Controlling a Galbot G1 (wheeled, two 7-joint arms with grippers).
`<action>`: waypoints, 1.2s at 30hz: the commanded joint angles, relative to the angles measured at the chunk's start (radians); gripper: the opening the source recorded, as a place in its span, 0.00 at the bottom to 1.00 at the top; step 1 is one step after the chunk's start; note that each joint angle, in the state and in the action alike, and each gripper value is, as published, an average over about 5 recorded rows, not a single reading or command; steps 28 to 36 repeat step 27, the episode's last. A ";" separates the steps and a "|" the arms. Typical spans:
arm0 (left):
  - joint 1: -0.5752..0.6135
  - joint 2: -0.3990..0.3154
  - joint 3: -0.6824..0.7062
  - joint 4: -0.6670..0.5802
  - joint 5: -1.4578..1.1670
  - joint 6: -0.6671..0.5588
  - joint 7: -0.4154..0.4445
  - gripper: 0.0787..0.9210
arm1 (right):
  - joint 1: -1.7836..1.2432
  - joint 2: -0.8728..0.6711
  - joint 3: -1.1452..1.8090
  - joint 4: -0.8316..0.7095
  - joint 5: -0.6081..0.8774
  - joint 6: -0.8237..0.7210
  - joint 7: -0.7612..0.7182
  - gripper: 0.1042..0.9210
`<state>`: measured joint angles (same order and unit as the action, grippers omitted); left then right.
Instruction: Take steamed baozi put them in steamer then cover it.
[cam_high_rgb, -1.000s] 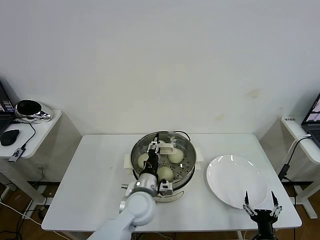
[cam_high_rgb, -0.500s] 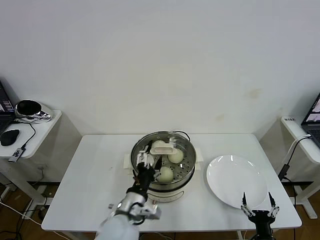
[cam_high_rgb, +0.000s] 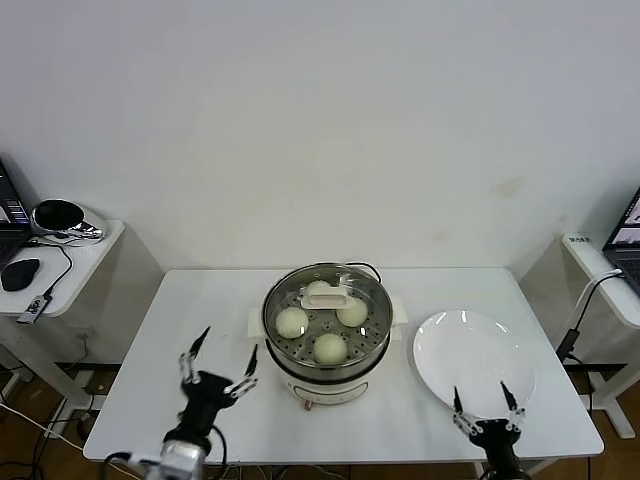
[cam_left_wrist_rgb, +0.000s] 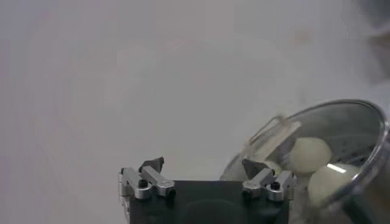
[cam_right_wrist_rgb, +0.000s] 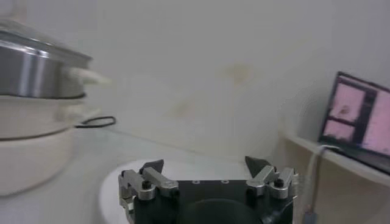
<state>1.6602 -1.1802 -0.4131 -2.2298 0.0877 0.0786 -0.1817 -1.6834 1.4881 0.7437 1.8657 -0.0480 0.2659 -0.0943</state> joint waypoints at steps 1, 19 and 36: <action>0.214 -0.068 -0.202 0.151 -0.350 -0.230 -0.003 0.88 | -0.066 -0.117 -0.121 0.051 0.120 -0.087 -0.034 0.88; 0.178 -0.090 -0.161 0.181 -0.382 -0.158 0.021 0.88 | -0.120 -0.126 -0.157 0.117 0.120 -0.120 -0.018 0.88; 0.174 -0.093 -0.155 0.199 -0.368 -0.132 0.018 0.88 | -0.135 -0.126 -0.145 0.127 0.099 -0.120 -0.007 0.88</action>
